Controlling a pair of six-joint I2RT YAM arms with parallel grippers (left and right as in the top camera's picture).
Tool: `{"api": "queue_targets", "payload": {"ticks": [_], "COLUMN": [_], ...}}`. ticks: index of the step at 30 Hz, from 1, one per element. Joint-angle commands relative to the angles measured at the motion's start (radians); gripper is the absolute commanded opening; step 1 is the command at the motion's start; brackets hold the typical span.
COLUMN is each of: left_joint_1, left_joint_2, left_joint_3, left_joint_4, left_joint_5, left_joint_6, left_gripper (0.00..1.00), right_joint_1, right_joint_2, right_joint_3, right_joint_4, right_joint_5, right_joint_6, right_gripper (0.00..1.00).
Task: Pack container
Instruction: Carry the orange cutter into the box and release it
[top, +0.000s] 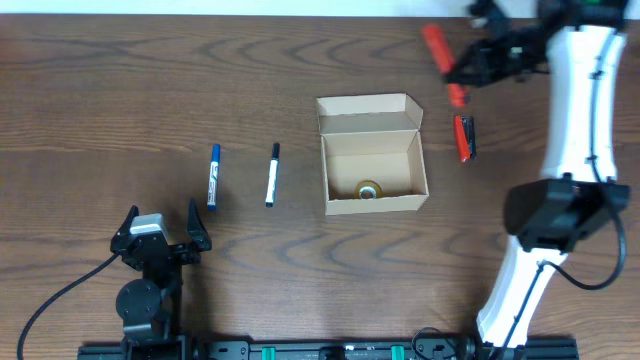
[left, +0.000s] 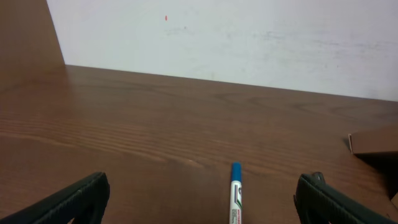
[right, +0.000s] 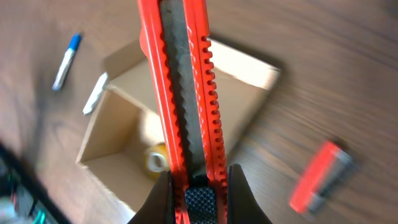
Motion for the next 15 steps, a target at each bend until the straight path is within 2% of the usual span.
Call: {"api": "queue_targets", "payload": {"ticks": [1,4,9,15], "left_joint_1": [-0.003,-0.003,-0.003,-0.003], "left_joint_2": [-0.006,-0.006,-0.006,-0.006], "left_joint_3": [-0.018,-0.018,-0.018,-0.018], "left_joint_4": [-0.040,-0.040,-0.040,-0.040], "left_joint_5": [-0.019,-0.020,-0.019,-0.019], "left_joint_6": [0.000,0.000,0.000,0.000], "left_gripper": [0.95,0.95,0.95,0.95], "right_joint_1": [0.111,0.194,0.299,0.342], "right_joint_2": [-0.006,-0.006,-0.006,-0.006], "right_joint_3": [0.016,0.016,-0.029,-0.211], "right_joint_4": [-0.006,-0.003,-0.010,0.002], "right_joint_5": [0.037,0.135,0.209,0.257], "right_joint_6": [-0.040,-0.004,-0.025,-0.080], "right_gripper": [0.01,0.01,0.01,0.01]}}
